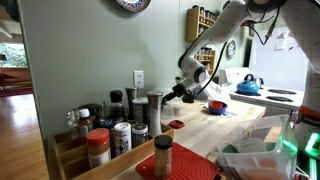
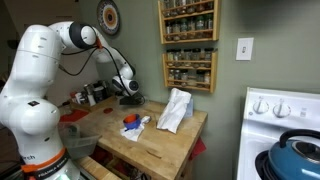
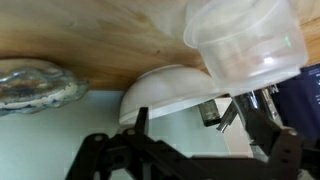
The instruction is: Turn the two small lunch boxes on the table over
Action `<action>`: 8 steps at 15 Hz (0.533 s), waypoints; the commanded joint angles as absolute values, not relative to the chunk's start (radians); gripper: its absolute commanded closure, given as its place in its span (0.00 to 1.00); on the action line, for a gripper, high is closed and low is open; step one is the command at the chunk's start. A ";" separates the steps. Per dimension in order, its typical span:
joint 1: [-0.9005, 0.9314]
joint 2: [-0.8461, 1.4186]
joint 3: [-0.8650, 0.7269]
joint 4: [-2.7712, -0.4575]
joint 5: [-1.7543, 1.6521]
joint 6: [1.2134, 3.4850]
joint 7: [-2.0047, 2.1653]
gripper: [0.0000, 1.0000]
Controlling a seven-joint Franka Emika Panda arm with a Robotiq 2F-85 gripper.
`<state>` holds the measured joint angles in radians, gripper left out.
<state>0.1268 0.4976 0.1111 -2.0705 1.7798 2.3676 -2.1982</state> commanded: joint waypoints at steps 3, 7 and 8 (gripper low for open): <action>0.164 0.287 0.065 -2.200 1.475 2.394 -1.931 0.00; 0.169 0.138 0.071 -2.270 1.186 2.468 -1.647 0.00; 0.173 0.110 0.075 -2.284 1.128 2.508 -1.565 0.00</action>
<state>0.1442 0.2322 0.0830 -2.1929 1.2850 2.4173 -1.7618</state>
